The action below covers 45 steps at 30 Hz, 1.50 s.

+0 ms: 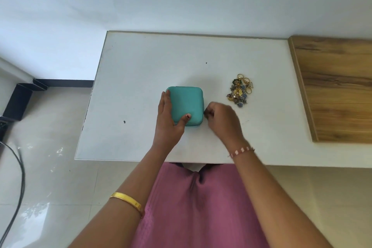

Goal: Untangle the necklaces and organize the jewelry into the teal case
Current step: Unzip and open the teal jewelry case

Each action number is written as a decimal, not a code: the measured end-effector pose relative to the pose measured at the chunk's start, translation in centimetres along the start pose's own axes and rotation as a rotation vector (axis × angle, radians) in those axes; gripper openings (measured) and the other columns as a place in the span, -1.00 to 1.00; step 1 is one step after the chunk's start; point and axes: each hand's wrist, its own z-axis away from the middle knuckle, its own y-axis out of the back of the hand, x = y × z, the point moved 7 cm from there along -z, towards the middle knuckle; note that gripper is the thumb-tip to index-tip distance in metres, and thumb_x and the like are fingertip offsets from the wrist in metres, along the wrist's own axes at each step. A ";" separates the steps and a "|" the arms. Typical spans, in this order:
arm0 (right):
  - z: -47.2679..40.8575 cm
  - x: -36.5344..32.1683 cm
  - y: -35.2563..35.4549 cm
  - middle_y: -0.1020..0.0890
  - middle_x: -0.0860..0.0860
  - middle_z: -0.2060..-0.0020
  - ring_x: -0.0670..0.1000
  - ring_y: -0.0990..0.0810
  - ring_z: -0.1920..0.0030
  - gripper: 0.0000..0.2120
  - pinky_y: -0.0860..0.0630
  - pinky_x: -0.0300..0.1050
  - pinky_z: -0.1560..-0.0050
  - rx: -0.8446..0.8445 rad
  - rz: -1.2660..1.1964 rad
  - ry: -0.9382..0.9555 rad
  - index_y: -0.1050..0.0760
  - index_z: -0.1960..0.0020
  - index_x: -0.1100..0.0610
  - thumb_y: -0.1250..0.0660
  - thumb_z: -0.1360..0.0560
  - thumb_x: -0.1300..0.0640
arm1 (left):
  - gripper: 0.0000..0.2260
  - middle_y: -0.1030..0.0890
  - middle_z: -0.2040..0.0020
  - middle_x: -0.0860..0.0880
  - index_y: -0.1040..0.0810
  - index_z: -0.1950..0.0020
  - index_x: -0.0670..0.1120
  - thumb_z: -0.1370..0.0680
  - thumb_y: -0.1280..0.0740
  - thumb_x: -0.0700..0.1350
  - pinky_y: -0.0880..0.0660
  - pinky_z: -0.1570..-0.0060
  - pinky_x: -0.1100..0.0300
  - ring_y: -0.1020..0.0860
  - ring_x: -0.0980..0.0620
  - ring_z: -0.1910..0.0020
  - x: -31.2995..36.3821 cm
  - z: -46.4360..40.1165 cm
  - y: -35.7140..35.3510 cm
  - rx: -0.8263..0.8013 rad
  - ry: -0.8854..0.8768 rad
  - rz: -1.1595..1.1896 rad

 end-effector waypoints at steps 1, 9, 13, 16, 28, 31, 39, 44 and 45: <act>1.1 0.0 -0.4 -0.67 0.12 0.14 0.09 -0.61 0.13 -0.87 -0.39 -0.23 0.20 0.013 -0.013 -0.025 -0.58 0.05 0.22 -0.26 -0.50 0.28 | -0.26 -0.07 -0.53 -0.07 0.03 -0.52 -0.13 -0.50 -0.36 -0.13 0.00 -0.33 0.43 -0.04 0.03 -0.52 0.0 0.0 0.0 0.000 0.000 -0.003; 4.2 -1.0 -2.3 -0.67 0.15 0.15 0.14 -0.62 0.11 -0.90 -0.51 -0.12 0.12 0.014 -0.168 -0.139 -0.59 0.12 0.24 -0.30 -0.47 0.24 | -0.26 -0.07 -0.54 -0.07 0.03 -0.53 -0.12 -0.50 -0.36 -0.13 -0.01 -0.30 0.44 -0.05 0.03 -0.52 -0.1 0.0 0.0 0.000 0.030 0.003; 4.7 -1.7 -3.8 -0.68 0.15 0.18 0.08 -0.61 0.17 -0.91 -0.45 -0.22 0.14 -0.019 -0.367 -0.193 -0.61 0.14 0.27 -0.38 -0.43 0.25 | -0.25 -0.08 -0.54 -0.04 0.03 -0.53 -0.10 -0.49 -0.37 -0.11 -0.03 -0.25 0.45 -0.07 0.04 -0.51 -0.2 -0.2 0.2 -0.004 0.044 -0.006; 4.7 -0.7 -3.8 -0.69 0.12 0.27 -0.16 -0.52 0.41 -0.89 -0.43 -0.24 0.22 -0.086 -0.509 -0.258 -0.62 0.20 0.23 -0.38 -0.44 0.20 | -0.25 -0.10 -0.54 -0.01 0.01 -0.53 -0.07 -0.49 -0.38 -0.08 -0.06 -0.26 0.43 -0.10 0.06 -0.50 -0.3 -0.2 0.3 -0.019 0.051 0.000; 1.5 -2.9 -0.3 -0.48 0.11 -0.28 0.07 -0.45 -0.27 -0.67 -0.44 0.01 -0.27 0.147 -0.353 0.039 -0.51 -0.23 0.21 -0.34 -0.47 0.26 | -0.74 -0.53 -0.19 -0.02 -0.46 -0.27 -0.06 -0.58 -0.22 -0.18 -0.47 -0.12 0.19 -0.53 0.06 -0.07 -2.0 1.8 3.8 0.235 0.328 0.392; 1.7 -2.7 -0.7 -0.43 0.10 -0.34 0.06 -0.40 -0.34 -0.68 -0.38 0.00 -0.34 0.118 -0.330 0.045 -0.51 -0.24 0.20 -0.34 -0.48 0.24 | -0.80 -0.58 0.10 -0.10 -0.51 -0.14 -0.22 -0.55 -0.21 -0.29 -0.56 0.10 0.21 -0.55 0.02 0.19 -3.7 4.1 3.1 0.282 0.539 0.571; 1.5 -2.6 -0.4 -0.42 0.09 -0.35 0.05 -0.40 -0.34 -0.66 -0.38 -0.02 -0.34 0.070 -0.334 0.048 -0.51 -0.23 0.19 -0.36 -0.47 0.24 | -0.91 -0.56 0.21 -0.18 -0.51 0.18 -0.24 -0.50 -0.27 -0.36 -0.58 0.18 0.22 -0.56 -0.05 0.25 -2.6 5.5 -2.2 -0.023 0.822 0.775; 1.6 -2.6 -0.4 -0.42 0.09 -0.35 0.05 -0.40 -0.34 -0.66 -0.36 -0.03 -0.35 0.075 -0.340 0.050 -0.51 -0.24 0.18 -0.35 -0.47 0.24 | -0.89 -0.56 0.22 -0.15 -0.57 0.03 -0.28 -0.47 -0.37 -0.29 -0.59 0.21 0.25 -0.54 -0.01 0.27 -2.4 5.0 -3.2 -0.039 0.781 0.711; 1.6 -2.6 -0.4 -0.42 0.09 -0.35 0.05 -0.39 -0.35 -0.66 -0.36 -0.04 -0.36 0.076 -0.341 0.050 -0.50 -0.24 0.18 -0.35 -0.47 0.24 | -0.84 -0.57 0.22 -0.14 -0.57 -0.01 -0.27 -0.47 -0.39 -0.24 -0.59 0.17 0.23 -0.54 -0.01 0.27 -2.4 5.0 -3.5 -0.038 0.771 0.685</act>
